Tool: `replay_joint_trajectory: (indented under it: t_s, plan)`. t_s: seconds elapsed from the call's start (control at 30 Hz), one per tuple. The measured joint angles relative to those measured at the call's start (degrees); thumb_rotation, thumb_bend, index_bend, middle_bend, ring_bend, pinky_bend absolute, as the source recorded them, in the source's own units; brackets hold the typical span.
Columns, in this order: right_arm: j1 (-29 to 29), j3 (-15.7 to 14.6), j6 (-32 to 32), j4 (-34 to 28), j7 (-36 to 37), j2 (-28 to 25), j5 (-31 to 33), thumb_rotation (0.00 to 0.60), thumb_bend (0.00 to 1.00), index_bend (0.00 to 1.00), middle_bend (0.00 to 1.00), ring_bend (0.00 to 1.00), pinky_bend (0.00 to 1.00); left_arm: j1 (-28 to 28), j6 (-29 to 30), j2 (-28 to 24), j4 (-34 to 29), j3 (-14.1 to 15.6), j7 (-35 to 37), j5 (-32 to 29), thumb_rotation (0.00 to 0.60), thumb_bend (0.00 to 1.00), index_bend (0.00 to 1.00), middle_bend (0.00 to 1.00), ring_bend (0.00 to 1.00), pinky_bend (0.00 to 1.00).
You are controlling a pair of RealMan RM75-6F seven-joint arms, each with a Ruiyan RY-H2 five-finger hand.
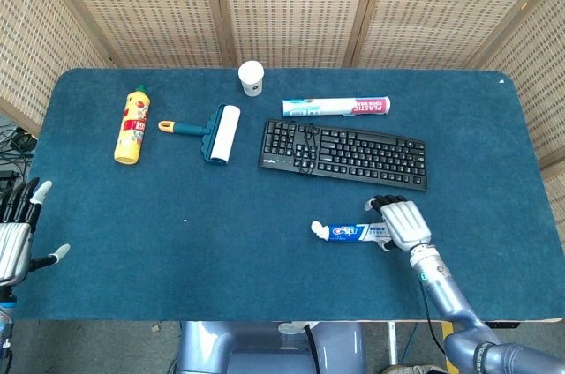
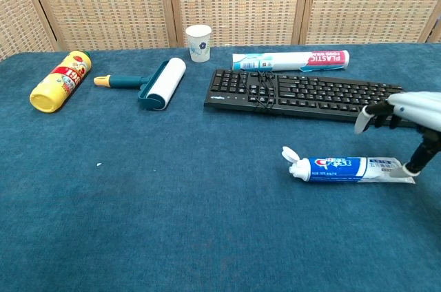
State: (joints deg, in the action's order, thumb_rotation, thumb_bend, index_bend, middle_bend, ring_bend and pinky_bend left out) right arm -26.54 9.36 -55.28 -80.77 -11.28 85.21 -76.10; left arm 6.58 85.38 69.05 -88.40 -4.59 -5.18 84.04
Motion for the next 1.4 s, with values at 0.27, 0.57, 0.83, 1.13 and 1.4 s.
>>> replay_joint_trajectory:
  t_s: [0.27,0.57,0.83,1.13,1.4]
  plan:
    - [-0.77,-1.19,0.71,0.98,-0.66,1.96,1.05,0.6,0.33,0.39,0.41,0.34,0.38,0.19,-0.39,0.34,0.04,0.13,-0.79,-0.17,0.6,0.0,0.0,0.0,0.0,0.0]
    - [-1.78,-1.66,1.29,0.73,0.83,2.63,1.59,0.6,0.41,0.42,0.43,0.35,0.38,0.25,-0.37,0.51,-0.06,0.17,-1.38,-0.3,0.6,0.0,0.0,0.0,0.0,0.0]
    - [-2.69,-1.44,2.27,0.67,1.56,2.99,3.02,0.6,0.41,0.41,0.43,0.35,0.38,0.3,-0.49,0.65,-0.12,0.24,-1.92,-0.44,0.6,0.0,0.0,0.0,0.0,0.0]
    - [-3.49,-1.7,2.91,0.75,0.67,3.15,4.72,0.6,0.48,0.57,0.57,0.46,0.48,0.3,-0.36,0.62,-0.24,0.25,-2.08,-0.44,0.6,0.0,0.0,0.0,0.0,0.0]
    - [-3.51,-1.77,1.77,0.61,1.93,3.25,4.06,0.6,0.68,0.63,0.63,0.52,0.58,0.4,-0.63,0.71,-0.2,0.39,-2.2,-0.42,0.6,0.0,0.0,0.0,0.0,0.0]
